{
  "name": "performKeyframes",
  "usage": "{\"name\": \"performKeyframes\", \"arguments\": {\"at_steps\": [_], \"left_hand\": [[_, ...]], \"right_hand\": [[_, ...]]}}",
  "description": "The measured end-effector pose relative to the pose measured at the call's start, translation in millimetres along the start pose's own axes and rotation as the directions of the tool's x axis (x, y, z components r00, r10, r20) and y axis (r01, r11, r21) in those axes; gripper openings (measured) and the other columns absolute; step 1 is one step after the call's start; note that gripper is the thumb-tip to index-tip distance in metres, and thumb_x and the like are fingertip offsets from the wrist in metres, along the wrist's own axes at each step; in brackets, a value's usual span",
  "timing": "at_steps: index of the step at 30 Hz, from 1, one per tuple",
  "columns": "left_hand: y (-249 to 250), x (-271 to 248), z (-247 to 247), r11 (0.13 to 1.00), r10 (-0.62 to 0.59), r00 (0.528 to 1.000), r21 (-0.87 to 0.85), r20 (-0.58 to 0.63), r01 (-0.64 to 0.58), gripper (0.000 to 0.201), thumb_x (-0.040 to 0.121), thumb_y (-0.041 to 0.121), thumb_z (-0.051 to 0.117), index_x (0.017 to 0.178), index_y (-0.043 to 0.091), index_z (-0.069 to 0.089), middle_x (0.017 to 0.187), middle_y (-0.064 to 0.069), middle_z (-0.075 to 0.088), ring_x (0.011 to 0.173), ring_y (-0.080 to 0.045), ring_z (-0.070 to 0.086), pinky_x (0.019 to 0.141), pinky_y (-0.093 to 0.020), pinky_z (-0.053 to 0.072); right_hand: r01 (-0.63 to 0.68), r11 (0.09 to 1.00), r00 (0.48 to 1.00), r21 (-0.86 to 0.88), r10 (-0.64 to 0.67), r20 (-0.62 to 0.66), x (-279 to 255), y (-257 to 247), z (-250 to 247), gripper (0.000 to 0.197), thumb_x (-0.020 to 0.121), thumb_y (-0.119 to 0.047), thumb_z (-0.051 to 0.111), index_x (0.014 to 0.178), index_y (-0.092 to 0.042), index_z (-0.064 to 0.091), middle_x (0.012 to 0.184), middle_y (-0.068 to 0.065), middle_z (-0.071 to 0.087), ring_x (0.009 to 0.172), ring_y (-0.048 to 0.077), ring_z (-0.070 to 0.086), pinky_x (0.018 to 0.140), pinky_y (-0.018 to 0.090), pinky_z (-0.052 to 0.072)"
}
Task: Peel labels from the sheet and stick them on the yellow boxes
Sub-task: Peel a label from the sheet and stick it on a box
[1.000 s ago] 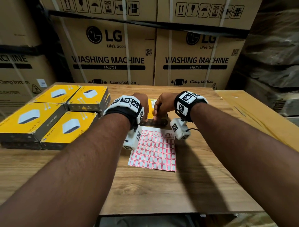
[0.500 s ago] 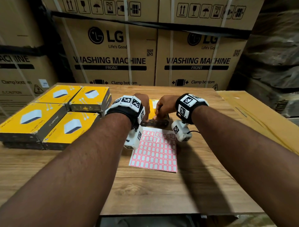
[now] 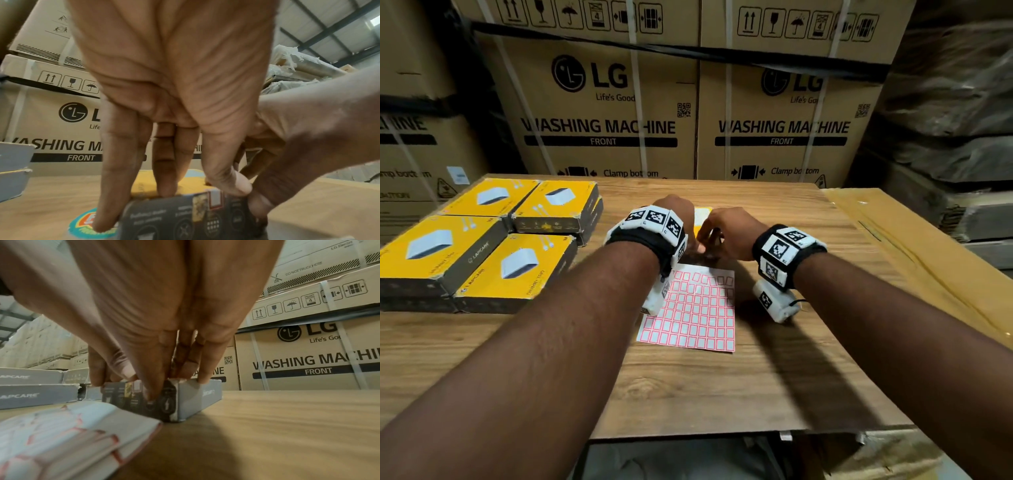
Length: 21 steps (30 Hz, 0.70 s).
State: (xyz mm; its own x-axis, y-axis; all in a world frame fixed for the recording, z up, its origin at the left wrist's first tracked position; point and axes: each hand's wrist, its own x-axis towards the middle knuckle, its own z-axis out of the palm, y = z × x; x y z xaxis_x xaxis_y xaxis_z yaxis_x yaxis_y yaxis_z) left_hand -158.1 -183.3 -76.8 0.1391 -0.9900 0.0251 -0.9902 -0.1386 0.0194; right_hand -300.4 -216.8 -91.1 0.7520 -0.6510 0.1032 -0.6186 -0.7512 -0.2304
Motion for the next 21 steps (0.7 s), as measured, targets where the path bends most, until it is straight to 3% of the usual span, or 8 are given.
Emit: {"name": "performKeyframes", "arguments": {"at_steps": [4, 6, 8, 10, 15, 21], "left_hand": [[-6, 0, 3, 0.997, -0.045, 0.999, -0.058, -0.022, 0.043, 0.055, 0.067, 0.053, 0.083, 0.063, 0.014, 0.044, 0.066, -0.003, 0.049, 0.071, -0.025, 0.054, 0.063, -0.030, 0.044], [-17, 3, 7, 0.991, -0.081, 0.997, -0.106, -0.008, 0.080, 0.053, 0.065, 0.057, 0.082, 0.062, 0.012, 0.054, 0.065, -0.003, 0.057, 0.069, -0.024, 0.058, 0.063, -0.031, 0.049], [-25, 7, 12, 0.979, -0.113, 0.994, -0.167, 0.014, 0.114, 0.047, 0.065, 0.056, 0.083, 0.071, 0.013, 0.067, 0.072, -0.002, 0.068, 0.074, -0.024, 0.065, 0.071, -0.033, 0.056], [-29, 12, 14, 0.974, -0.130, 0.991, -0.186, 0.010, 0.129, 0.041, 0.066, 0.054, 0.083, 0.073, 0.016, 0.070, 0.076, 0.000, 0.071, 0.078, -0.023, 0.067, 0.077, -0.035, 0.057], [-30, 21, 14, 0.974, -0.146, 0.989, -0.170, 0.020, 0.147, 0.028, 0.067, 0.041, 0.086, 0.073, 0.017, 0.072, 0.076, 0.001, 0.072, 0.077, -0.022, 0.067, 0.069, -0.031, 0.054], [-34, 24, 16, 0.976, -0.140, 0.990, -0.164, 0.014, 0.140, 0.010, 0.071, 0.025, 0.081, 0.075, 0.018, 0.075, 0.077, 0.003, 0.073, 0.080, -0.022, 0.068, 0.075, -0.032, 0.056]], "right_hand": [[-0.017, 1.000, 1.000, -0.018, 0.017, -0.006, 2, 2, 1, 0.030, 0.078, -0.016, 0.080, 0.108, -0.018, 0.074, 0.105, 0.000, 0.072, 0.091, 0.013, 0.067, 0.080, 0.024, 0.054], [-0.034, 0.999, 0.999, -0.006, 0.034, -0.021, 3, 4, 4, 0.032, 0.076, -0.014, 0.081, 0.107, -0.019, 0.075, 0.105, -0.002, 0.072, 0.089, 0.010, 0.065, 0.075, 0.018, 0.047], [-0.041, 0.999, 0.999, 0.005, 0.041, -0.025, 5, 5, 6, 0.032, 0.074, -0.017, 0.082, 0.106, -0.020, 0.075, 0.103, -0.003, 0.071, 0.085, 0.008, 0.063, 0.073, 0.016, 0.043], [-0.052, 0.998, 0.998, 0.036, 0.052, -0.021, 6, 6, 6, 0.031, 0.074, -0.023, 0.084, 0.104, -0.019, 0.076, 0.099, -0.004, 0.071, 0.083, 0.008, 0.062, 0.072, 0.018, 0.045], [-0.067, 0.998, 0.997, -0.013, 0.067, -0.027, 13, -4, 8, 0.030, 0.074, -0.041, 0.082, 0.087, -0.017, 0.070, 0.088, -0.003, 0.065, 0.081, 0.014, 0.061, 0.069, 0.027, 0.051], [-0.043, 0.990, 0.999, -0.133, 0.044, 0.002, 20, -12, 6, 0.031, 0.083, -0.040, 0.074, 0.091, -0.010, 0.069, 0.093, 0.006, 0.065, 0.086, 0.022, 0.059, 0.071, 0.029, 0.049]]}}
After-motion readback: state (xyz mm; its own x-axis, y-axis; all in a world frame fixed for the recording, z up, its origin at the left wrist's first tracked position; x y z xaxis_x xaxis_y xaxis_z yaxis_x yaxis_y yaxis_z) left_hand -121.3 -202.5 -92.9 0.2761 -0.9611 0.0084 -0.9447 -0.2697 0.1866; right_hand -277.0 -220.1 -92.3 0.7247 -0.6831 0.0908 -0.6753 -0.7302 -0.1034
